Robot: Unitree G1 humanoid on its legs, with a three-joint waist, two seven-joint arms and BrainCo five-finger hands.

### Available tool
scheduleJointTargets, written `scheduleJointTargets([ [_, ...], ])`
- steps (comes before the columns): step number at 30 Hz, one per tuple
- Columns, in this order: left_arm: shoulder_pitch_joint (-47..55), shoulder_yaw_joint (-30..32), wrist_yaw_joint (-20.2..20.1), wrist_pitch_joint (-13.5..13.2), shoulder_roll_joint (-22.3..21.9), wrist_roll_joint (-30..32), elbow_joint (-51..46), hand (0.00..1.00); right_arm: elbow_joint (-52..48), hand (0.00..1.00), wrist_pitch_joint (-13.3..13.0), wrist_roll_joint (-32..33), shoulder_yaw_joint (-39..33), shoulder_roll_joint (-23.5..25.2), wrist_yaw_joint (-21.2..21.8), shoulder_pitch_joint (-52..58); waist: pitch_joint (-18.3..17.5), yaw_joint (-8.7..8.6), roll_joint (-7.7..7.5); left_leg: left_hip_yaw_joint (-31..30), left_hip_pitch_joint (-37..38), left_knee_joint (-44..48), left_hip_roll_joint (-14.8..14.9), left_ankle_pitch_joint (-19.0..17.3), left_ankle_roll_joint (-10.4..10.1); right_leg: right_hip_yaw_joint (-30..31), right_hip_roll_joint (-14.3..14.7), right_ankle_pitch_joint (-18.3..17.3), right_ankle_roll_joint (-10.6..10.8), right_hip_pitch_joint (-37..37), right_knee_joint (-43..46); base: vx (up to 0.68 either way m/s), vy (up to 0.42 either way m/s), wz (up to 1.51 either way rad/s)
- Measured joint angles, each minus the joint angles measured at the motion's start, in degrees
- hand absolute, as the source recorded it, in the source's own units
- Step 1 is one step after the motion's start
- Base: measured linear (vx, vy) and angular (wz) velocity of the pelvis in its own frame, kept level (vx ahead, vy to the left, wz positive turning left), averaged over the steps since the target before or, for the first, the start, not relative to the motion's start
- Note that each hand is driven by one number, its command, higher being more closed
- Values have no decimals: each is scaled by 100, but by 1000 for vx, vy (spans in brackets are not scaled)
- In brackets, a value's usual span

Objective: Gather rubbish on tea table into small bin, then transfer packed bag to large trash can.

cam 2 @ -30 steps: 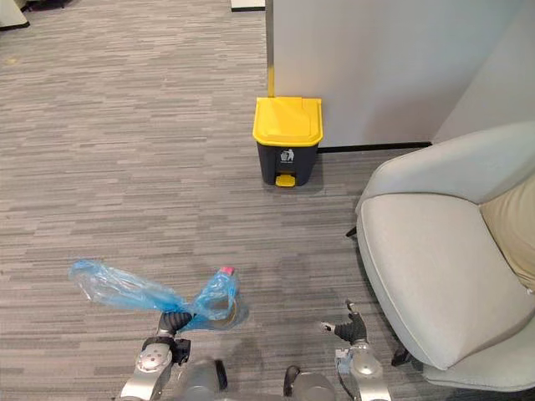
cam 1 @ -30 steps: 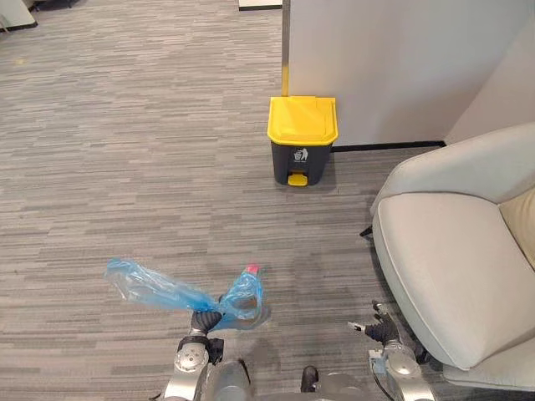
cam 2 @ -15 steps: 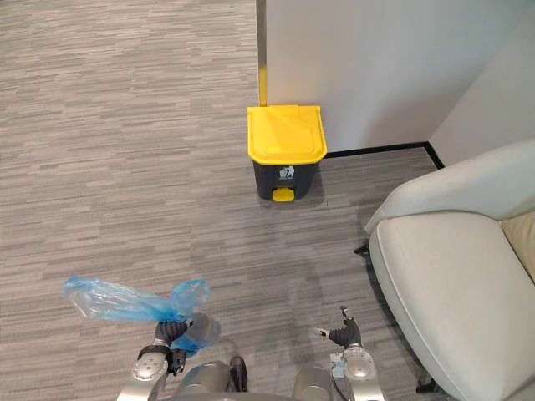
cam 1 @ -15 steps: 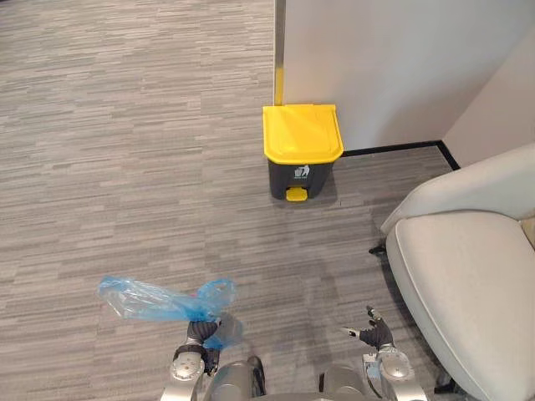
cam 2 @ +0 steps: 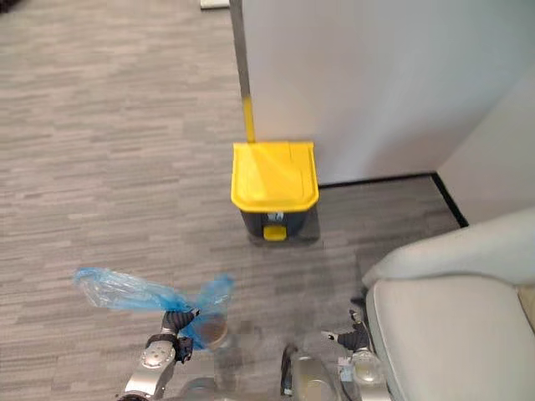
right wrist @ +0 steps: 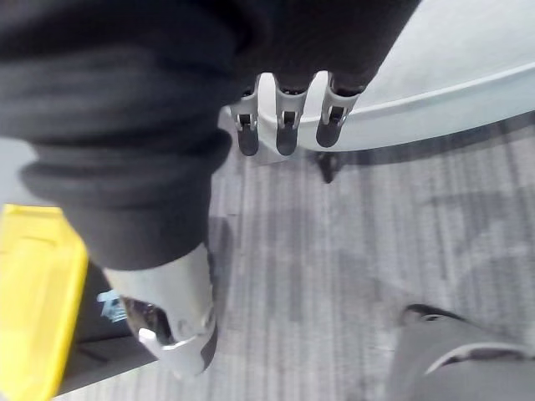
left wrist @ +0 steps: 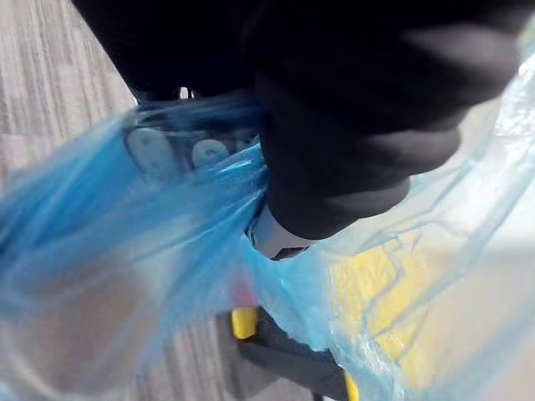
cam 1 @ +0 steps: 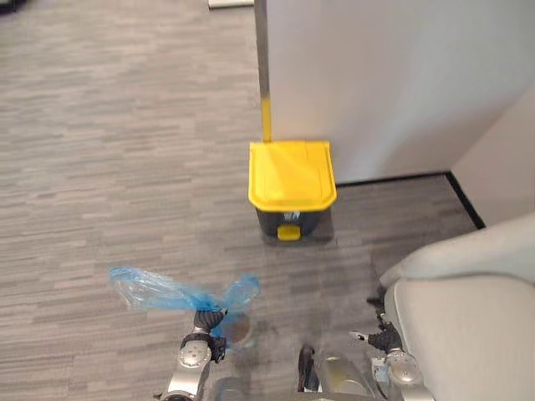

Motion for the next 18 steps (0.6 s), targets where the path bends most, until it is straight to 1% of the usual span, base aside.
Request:
scheduleJointTargets([
  [1, 62, -1, -12, -3, -54, -5, -115, 100, -100, 0, -22, 52, 12, 40, 5, -9, -2, 50, -29, 160, -374, 281, 100, -68, 114, 47, 44, -23, -17, 220, -213, 302, -7, -20],
  [2, 89, -6, -53, -3, -76, -7, -163, 100, -160, 0, -22, 66, -5, 87, 0, -18, -11, 132, -23, 263, -726, 195, 97, -149, 245, 87, 45, -33, -10, 373, -384, 233, 33, -22],
  [3, 100, -6, -86, -4, -76, -7, -180, 100, -161, 0, -21, 70, -12, 103, 0, -23, -15, 167, -36, 341, -848, 45, 93, -190, 311, 130, 42, -31, -3, 426, -455, 279, 92, -23],
  [4, 121, 5, -98, -4, -75, -9, -177, 100, -144, 0, -10, 71, -48, 137, 0, -55, -10, 207, -43, 483, -1021, -539, 53, -222, 352, 181, 19, -9, 37, 543, -560, 251, 143, -18],
  [5, 128, 5, -103, -3, -74, -8, -167, 100, -136, 0, -7, 72, -113, 169, -1, -92, -6, 221, -41, 475, -1142, -1347, -98, -218, 350, 185, -41, -17, 108, 673, -653, 262, 171, -13],
  [6, 126, 4, -104, -4, -75, -8, -165, 100, -126, 0, -6, 72, -144, 177, -3, -94, -6, 220, -47, 452, -1155, -1760, -201, -194, 327, 201, -80, -35, 172, 720, -681, 339, 272, -13],
  [7, 115, 0, -103, -20, -89, -8, -129, 100, -59, 0, -19, 71, -242, 147, -8, -112, -28, 217, 12, 328, -1026, -3172, -490, 557, 296, 328, -170, -171, 449, 785, -685, 292, 258, -21],
  [8, 108, 5, -102, -25, -72, -9, -92, 100, 13, 0, -18, 72, -247, 142, -11, -115, -20, 224, 1, 341, -986, -3229, -538, 663, 447, 398, -190, -183, 475, 791, -678, 294, 248, -23],
  [9, 85, 7, -101, -18, -40, -10, 45, 100, 214, 0, 10, 72, -228, 164, -6, -215, -68, 235, -127, 459, -859, -3410, -701, 686, 433, 511, -304, -191, 560, 818, -745, 227, 174, 0],
  [10, 44, 3, -101, -19, 57, -11, 78, 100, 272, 0, 13, 71, -237, 176, -7, -232, -112, 195, -233, 508, -824, -3476, -890, 652, 551, 589, -468, -178, 610, 861, -924, 269, 183, 2],
  [11, 17, 9, -99, -17, 65, -10, 136, 100, 281, 0, 15, 64, -248, 170, -7, -204, -127, 206, -261, 618, -824, -3362, -962, 501, 664, 661, -584, -217, 691, 900, -964, 255, 179, -1],
  [12, 24, 6, -99, -15, 68, -10, 148, 100, 279, 0, 14, 62, -241, 174, -5, -232, -129, 215, -264, 654, -807, -3314, -1005, 412, 698, 686, -630, -225, 733, 920, -920, 253, 165, -30],
  [13, 24, 1, -98, -7, 60, -9, 225, 100, 276, 0, 12, 58, -227, 175, 1, -297, -127, 234, -259, 745, -710, -3302, -1068, 225, 749, 791, -732, -279, 856, 842, -624, 221, 154, -37],
  [14, 71, -3, -96, 22, 64, -9, 284, 100, 276, 0, 8, 51, -225, 176, 0, -320, -123, 246, -251, 814, -512, -3377, -1137, 74, 751, 898, -826, -373, 1013, 638, 8, 253, 173, -35],
  [15, 87, -12, -92, 30, 71, -9, 322, 100, 276, 0, 8, 50, -225, 173, -1, -306, -124, 238, -250, 839, -395, -3449, -1173, 27, 764, 978, -867, -383, 1049, 488, 434, 236, 149, -14],
  [16, 144, -60, -78, 59, 137, -10, 326, 100, 275, 0, 6, 50, -211, 175, 0, -285, -129, 174, -257, 846, -165, -3572, -1234, -58, 792, 997, -953, -274, 1240, 150, 1310, 272, 114, -2],
  [17, 199, -116, -73, 62, 237, -9, 323, 100, 281, 0, 8, 47, -196, 184, 2, -207, -133, 171, -264, 842, 65, -3658, -1267, -117, 838, 1056, -998, -70, 1374, -129, 2091, 249, 70, 2],
  [18, 228, -128, -63, 62, 275, -10, 322, 100, 281, 0, 9, 45, -195, 204, 4, -155, -141, 164, -274, 840, 197, -3674, -1268, -185, 874, 1101, -981, -92, 1308, -292, 2515, 274, 21, -2],
])
